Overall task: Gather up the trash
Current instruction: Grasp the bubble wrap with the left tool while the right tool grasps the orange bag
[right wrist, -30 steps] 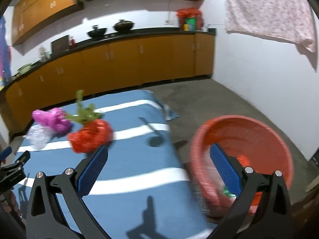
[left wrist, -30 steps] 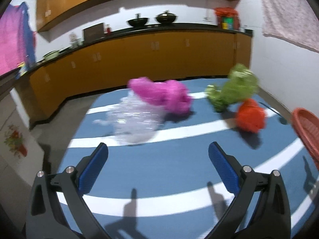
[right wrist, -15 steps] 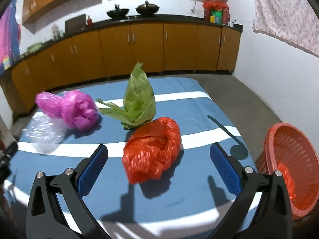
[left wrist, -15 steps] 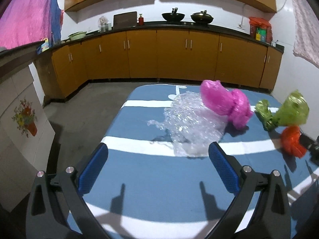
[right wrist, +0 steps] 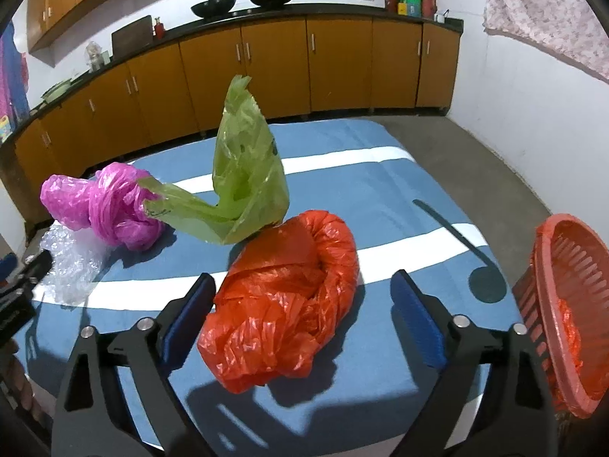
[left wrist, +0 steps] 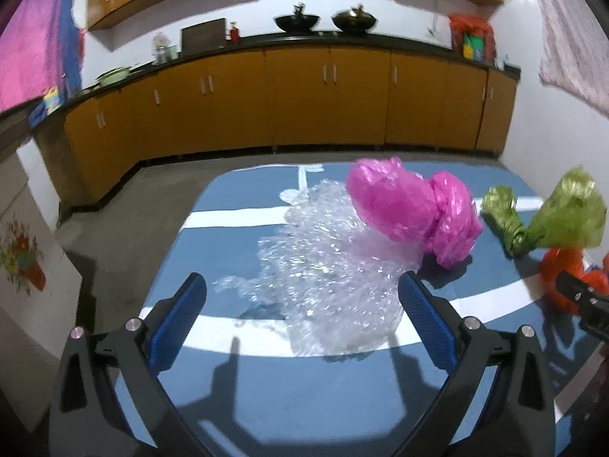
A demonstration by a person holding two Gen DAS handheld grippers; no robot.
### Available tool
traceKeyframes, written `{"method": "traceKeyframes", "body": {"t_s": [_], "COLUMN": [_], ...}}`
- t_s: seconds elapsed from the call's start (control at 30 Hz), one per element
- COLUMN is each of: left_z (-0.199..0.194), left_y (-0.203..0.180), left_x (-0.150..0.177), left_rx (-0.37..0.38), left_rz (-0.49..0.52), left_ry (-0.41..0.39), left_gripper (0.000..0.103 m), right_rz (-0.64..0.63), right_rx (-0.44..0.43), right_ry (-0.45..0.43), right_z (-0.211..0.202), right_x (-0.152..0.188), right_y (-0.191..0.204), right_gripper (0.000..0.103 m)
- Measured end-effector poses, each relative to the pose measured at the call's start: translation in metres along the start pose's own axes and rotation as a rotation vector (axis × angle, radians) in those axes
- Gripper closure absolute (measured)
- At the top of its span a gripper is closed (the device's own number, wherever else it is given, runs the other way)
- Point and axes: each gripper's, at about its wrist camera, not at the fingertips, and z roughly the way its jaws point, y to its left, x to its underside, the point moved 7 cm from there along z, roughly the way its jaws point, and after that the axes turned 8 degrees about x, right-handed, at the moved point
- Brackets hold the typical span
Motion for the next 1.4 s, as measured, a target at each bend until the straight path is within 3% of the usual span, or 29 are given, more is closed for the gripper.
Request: {"method": "traceKeyframes", "body": {"t_s": [0.2,0.37,0.5,0.63,0.8,0.87,1.4], "left_z": [0.026,0.039,0.045,0.048,0.044,0.041,-0.024], "left_y": [-0.005,-0.002,-0.003,-0.006,-0.013,-0.014,-0.003], "left_x": [-0.002,0.0,0.0,-0.001,0.005,0.008,0.027], "left_rx": [0.018,0.074,0.108,0.12,0.141,0.143,0.14], "left_rz": [0.032,-0.021,-0.036,-0.014,0.009,0.014,0.005], "left_ry": [0.094,0.131,0.149,0.146,0.136,0.133,0.064], "left_gripper": [0.004,0.007,0.034,0.048,0.077,0.082,0.085], "right_rz": [0.006,0.019,0.036,0.056,0.05,0.047,0.059], "right_rx": [-0.033,-0.048,-0.056,-0.064,-0.069,-0.07,-0.088], "right_ry": [0.029,0.061,0.08,0.092,0.094,0.093,0.077], "right_z": [0.005,0.01,0.012,0.012,0.009,0.006,-0.025], "right_x": [0.003,0.005,0.007,0.009,0.013,0.014,0.027], "right_y": [0.003,0.0,-0.001,-0.006,-0.008,-0.01,-0.034], "right_gripper": [0.024,0.033,0.037,0.043,0.048,0.05,0.051]}}
